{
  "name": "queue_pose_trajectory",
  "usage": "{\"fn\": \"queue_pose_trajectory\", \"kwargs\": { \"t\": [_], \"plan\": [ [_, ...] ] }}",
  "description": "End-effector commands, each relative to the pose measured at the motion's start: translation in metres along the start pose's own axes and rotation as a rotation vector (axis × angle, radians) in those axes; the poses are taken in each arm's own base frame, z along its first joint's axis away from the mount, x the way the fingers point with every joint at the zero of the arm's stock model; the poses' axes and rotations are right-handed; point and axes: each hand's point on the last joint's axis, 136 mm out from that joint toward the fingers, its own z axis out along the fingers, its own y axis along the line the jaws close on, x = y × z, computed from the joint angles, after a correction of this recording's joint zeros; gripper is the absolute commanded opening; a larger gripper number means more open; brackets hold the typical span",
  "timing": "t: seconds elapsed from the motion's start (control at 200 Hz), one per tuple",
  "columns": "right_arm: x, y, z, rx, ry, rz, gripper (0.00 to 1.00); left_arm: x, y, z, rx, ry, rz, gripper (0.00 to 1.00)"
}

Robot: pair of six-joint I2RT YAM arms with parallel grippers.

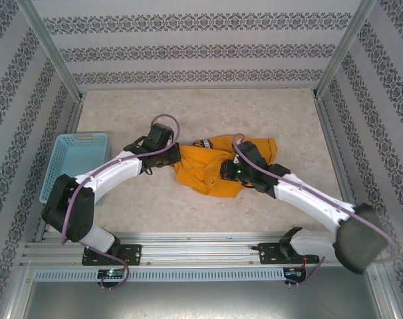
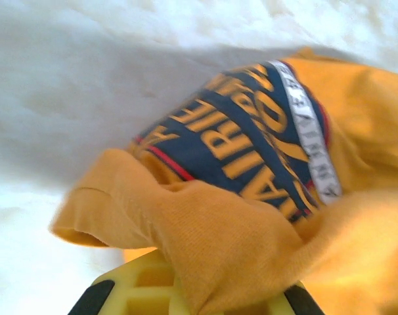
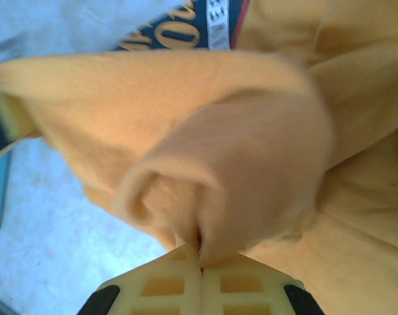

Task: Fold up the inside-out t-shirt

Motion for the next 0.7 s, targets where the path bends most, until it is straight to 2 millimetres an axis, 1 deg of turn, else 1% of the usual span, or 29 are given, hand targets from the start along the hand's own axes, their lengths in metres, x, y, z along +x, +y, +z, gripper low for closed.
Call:
{"fn": "queue_pose_trajectory", "kwargs": {
  "t": [0.0,0.065,0.11,0.165,0.235,0.305,0.36,0.395,0.43,0.485,0.555,0.605,0.635,0.694],
  "plan": [
    [-0.001,-0.001,-0.038,0.013,-0.041,-0.083,0.00,-0.033,0.043,-0.019,-0.227,-0.111,0.035,0.00],
    [0.001,-0.006,-0.052,0.018,-0.062,-0.089,0.00,-0.041,0.049,-0.022,-0.288,-0.127,0.059,0.00],
    [0.003,-0.010,-0.058,0.027,-0.067,-0.087,0.00,-0.045,0.049,-0.022,-0.298,-0.134,0.062,0.00],
    [0.005,-0.015,-0.061,0.039,-0.061,-0.079,0.00,-0.047,0.044,-0.021,-0.288,-0.135,0.067,0.00],
    [0.007,-0.014,-0.057,0.028,-0.048,-0.064,0.00,-0.046,0.030,-0.019,-0.255,-0.125,0.101,0.00],
    [0.007,-0.006,-0.050,-0.011,-0.033,-0.054,0.00,-0.041,0.010,-0.021,-0.235,-0.121,0.175,0.00],
    [0.004,0.000,-0.044,-0.032,-0.027,-0.048,0.00,-0.034,-0.008,-0.024,-0.212,-0.123,0.247,0.04],
    [0.002,0.002,-0.041,-0.026,-0.018,-0.048,0.00,-0.029,-0.015,-0.027,-0.205,-0.127,0.278,0.07],
    [-0.001,0.000,-0.037,0.003,-0.008,-0.047,0.00,-0.026,-0.017,-0.030,-0.207,-0.131,0.291,0.07],
    [-0.001,-0.010,-0.030,0.081,0.029,-0.056,0.00,-0.019,-0.015,-0.033,-0.201,-0.126,0.287,0.07],
    [0.002,-0.028,-0.017,0.184,0.101,-0.058,0.04,-0.014,-0.004,-0.034,-0.225,-0.126,0.278,0.07],
    [0.005,-0.034,-0.007,0.203,0.158,-0.066,0.08,-0.008,0.001,-0.031,-0.238,-0.105,0.280,0.06],
    [0.006,-0.034,-0.001,0.209,0.181,-0.071,0.13,-0.005,0.003,-0.028,-0.240,-0.092,0.281,0.05],
    [0.008,-0.030,0.006,0.199,0.208,-0.099,0.31,0.001,0.005,-0.022,-0.241,-0.067,0.279,0.04]
  ]
}}
